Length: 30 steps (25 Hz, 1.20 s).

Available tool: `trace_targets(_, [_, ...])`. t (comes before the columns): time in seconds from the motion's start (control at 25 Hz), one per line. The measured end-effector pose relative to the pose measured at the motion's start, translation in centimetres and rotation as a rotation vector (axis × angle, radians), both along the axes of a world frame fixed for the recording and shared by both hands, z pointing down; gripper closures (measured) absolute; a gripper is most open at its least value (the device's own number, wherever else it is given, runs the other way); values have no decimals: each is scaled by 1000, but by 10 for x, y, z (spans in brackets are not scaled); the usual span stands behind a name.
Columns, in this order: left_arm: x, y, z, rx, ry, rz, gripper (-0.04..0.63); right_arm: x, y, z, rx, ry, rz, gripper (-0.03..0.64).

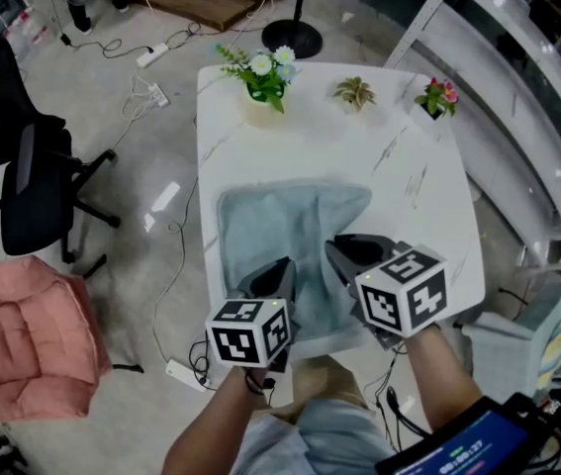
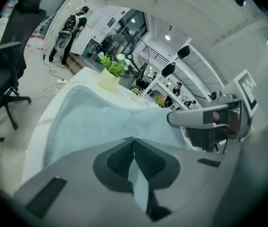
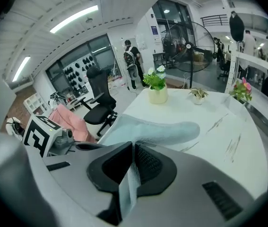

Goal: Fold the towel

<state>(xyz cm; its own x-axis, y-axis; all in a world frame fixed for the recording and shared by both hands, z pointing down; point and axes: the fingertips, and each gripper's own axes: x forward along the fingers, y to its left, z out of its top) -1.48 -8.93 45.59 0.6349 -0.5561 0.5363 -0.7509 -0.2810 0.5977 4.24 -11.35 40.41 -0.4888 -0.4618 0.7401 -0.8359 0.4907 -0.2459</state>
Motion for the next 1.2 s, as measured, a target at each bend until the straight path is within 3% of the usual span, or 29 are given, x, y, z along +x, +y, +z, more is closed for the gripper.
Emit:
trace_targets(0.32, [-73, 22, -18, 29, 32, -107, 586, -71, 5, 8, 18, 85, -101, 578])
trace_targets(0.6, [-125, 44, -15, 24, 40, -167, 586, -126, 7, 50, 1, 189, -166, 577])
trace_targets(0.96, [-160, 74, 5, 4, 59, -192, 586, -159, 7, 112, 3, 282, -210, 570])
trace_targets(1.04, [-165, 78, 7, 5, 61, -198, 586, -164, 9, 109, 1, 271, -239, 542])
trace_targets(1.16, [-170, 80, 3, 20, 67, -207, 586, -169, 23, 88, -31, 210, -281, 412])
trace_targets(1.2, [-171, 81, 0, 27, 68, -210, 586, -168, 28, 77, -36, 183, -286, 402])
